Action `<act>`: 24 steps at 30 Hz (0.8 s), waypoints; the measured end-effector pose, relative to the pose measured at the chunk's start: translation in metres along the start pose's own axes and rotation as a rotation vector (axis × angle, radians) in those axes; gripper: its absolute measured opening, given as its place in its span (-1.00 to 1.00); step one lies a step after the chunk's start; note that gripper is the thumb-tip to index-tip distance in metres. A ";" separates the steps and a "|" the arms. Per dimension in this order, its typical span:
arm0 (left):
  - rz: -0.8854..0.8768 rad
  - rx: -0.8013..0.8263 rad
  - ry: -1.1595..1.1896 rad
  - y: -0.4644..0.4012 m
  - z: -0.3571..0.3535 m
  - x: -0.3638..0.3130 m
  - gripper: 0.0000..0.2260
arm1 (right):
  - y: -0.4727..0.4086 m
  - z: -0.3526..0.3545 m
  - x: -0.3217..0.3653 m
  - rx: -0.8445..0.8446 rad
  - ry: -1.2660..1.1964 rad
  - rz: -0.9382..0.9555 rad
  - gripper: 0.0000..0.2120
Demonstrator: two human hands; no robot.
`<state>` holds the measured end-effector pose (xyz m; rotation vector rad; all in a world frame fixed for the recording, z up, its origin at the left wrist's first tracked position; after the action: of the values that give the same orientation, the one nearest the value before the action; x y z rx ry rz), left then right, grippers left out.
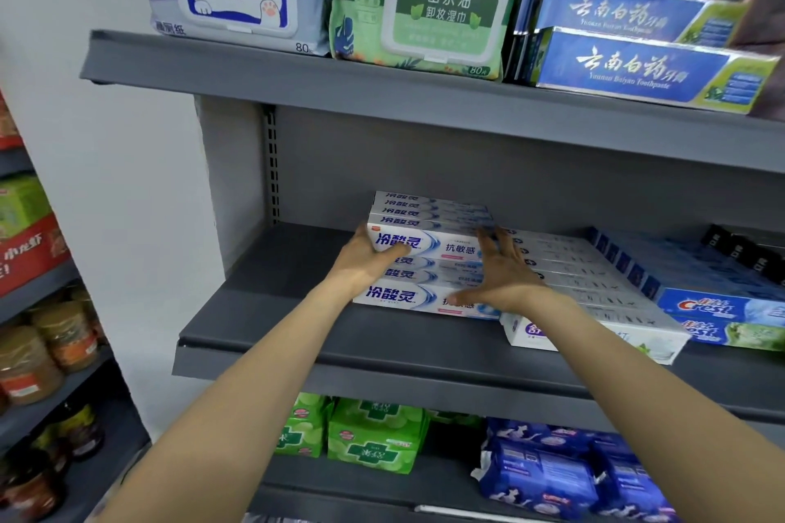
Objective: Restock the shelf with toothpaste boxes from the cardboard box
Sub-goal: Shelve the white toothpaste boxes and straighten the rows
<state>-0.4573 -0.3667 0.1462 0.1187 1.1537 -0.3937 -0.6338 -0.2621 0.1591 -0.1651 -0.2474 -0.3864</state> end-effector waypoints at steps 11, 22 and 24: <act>-0.670 -0.396 -0.977 0.052 -0.004 -0.040 -0.65 | 0.035 0.001 0.041 -0.217 0.135 0.281 -0.33; -0.375 -0.290 -0.752 0.215 0.024 -0.026 -0.82 | 0.190 -0.009 0.076 -0.261 -0.251 0.365 -0.80; -0.242 -0.269 -0.679 0.255 0.033 -0.006 -0.84 | 0.226 -0.024 0.085 -0.198 -0.293 0.396 -0.79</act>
<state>-0.3381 -0.1392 0.1373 -0.3714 0.5375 -0.4419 -0.4636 -0.0903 0.1336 -0.4588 -0.4555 0.0102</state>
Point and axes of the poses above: each hand's wrist, its own y-axis away from the middle knuckle, its own z-axis out of the back of the hand, x = y × z, the point moved 6 cm from there along -y, towards the middle knuckle, and after that the axes turned 6 degrees about -x, right-handed, at the moved point
